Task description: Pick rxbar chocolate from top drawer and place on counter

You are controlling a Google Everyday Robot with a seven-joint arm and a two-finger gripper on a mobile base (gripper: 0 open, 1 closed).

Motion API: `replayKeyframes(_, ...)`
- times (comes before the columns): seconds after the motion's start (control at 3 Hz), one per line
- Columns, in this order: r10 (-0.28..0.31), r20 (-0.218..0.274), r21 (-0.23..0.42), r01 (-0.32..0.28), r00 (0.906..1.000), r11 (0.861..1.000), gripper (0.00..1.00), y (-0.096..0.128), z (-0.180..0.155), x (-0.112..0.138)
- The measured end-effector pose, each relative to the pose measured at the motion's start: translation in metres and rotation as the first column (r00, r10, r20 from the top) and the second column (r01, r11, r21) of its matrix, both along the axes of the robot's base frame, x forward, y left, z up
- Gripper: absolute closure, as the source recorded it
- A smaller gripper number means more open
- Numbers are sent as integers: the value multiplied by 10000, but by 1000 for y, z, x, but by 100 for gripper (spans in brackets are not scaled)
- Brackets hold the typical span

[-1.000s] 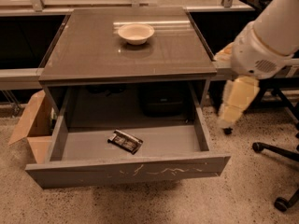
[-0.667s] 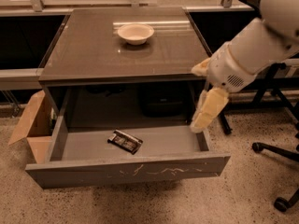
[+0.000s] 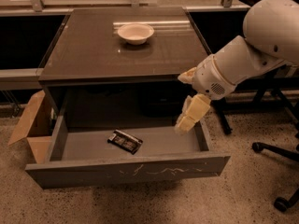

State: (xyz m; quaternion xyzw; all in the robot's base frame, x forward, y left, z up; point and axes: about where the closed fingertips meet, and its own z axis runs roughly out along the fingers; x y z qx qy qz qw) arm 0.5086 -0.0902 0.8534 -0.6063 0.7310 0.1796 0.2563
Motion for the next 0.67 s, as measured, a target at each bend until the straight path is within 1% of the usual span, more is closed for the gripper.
replayKeyframes(0.33,-581,-486,142,589,9971,9982,0,24,-51,26)
replayKeyframes(0.67,-808,-953,291,839,9922,9960,0,48,-91,46)
